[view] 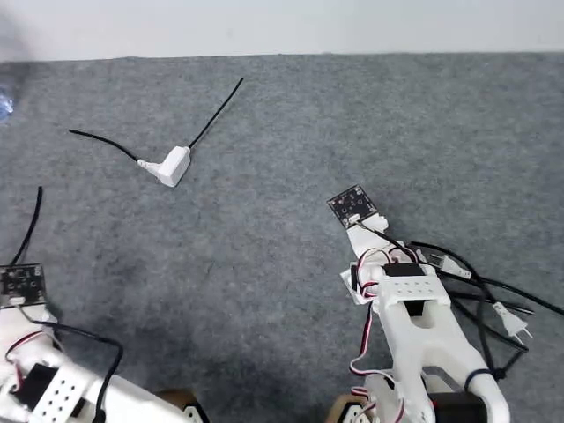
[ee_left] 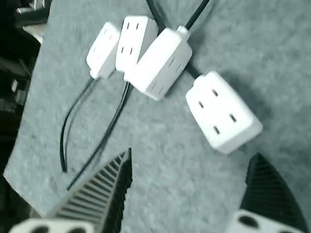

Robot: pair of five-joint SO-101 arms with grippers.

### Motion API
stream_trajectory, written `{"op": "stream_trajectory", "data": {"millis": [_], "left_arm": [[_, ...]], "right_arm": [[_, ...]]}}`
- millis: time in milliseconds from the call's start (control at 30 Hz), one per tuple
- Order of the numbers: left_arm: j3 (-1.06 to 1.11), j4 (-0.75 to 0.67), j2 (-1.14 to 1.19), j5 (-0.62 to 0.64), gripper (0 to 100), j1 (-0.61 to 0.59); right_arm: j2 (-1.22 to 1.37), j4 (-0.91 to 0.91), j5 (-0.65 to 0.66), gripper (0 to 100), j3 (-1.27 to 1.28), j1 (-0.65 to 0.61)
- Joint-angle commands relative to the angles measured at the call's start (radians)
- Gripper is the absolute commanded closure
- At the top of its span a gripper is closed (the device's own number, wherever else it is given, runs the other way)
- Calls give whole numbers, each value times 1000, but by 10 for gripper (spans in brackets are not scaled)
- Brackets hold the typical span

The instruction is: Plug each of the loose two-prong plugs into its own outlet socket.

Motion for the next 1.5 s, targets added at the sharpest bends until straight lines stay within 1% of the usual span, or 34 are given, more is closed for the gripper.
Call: {"op": "stream_trajectory", "data": {"millis": [0, 67, 100, 133, 233, 267, 300, 400, 467, 500, 567, 667, 767, 833, 933, 1100, 1333, 1400, 1467], "left_arm": [[35, -141, -15, 14, 651, 64], [12, -114, -15, 49, 651, 71], [-38, -51, -15, 86, 651, 66], [-102, 51, -15, 112, 651, 64], [-357, 471, -5, 163, 651, 80], [-443, 595, 9, 193, 651, 104], [-526, 690, 29, 227, 651, 132], [-750, 908, 140, 362, 651, 190], [-862, 1002, 255, 436, 651, 206], [-905, 1023, 322, 465, 651, 203], [-974, 1007, 480, 514, 651, 186], [-1072, 924, 732, 571, 651, 97], [-1185, 876, 956, 598, 651, 41], [-1242, 875, 1076, 620, 651, 26], [-1282, 864, 1220, 657, 651, 35], [-1291, 721, 1359, 733, 651, 71], [-1291, 620, 1438, 747, 652, 83], [-1291, 623, 1441, 744, 688, 95], [-1290, 644, 1439, 744, 786, 101]], "right_arm": [[-1, -16, 12, 630, -34, -4], [-1, -16, 12, 630, -34, -4], [-1, -16, 12, 630, -34, -4], [1, -16, 12, 630, -34, -4], [1, -18, 12, 630, -34, -4], [1, -18, 12, 630, -34, -4], [1, -18, 12, 630, -34, -4], [1, -18, 12, 630, -34, -4], [1, -18, 12, 630, -34, -4], [1, -18, 12, 630, -34, -4], [1, -18, 12, 630, -34, -4], [1, -18, 12, 630, -34, -4], [1, -18, 14, 630, -34, -5], [1, -18, 14, 630, -34, -18], [1, -18, 15, 630, -34, -18], [1, -18, 15, 630, -34, -18], [1, -18, 15, 630, -34, -18], [1, -18, 15, 630, -34, -18], [1, -18, 15, 630, -34, -18]]}}
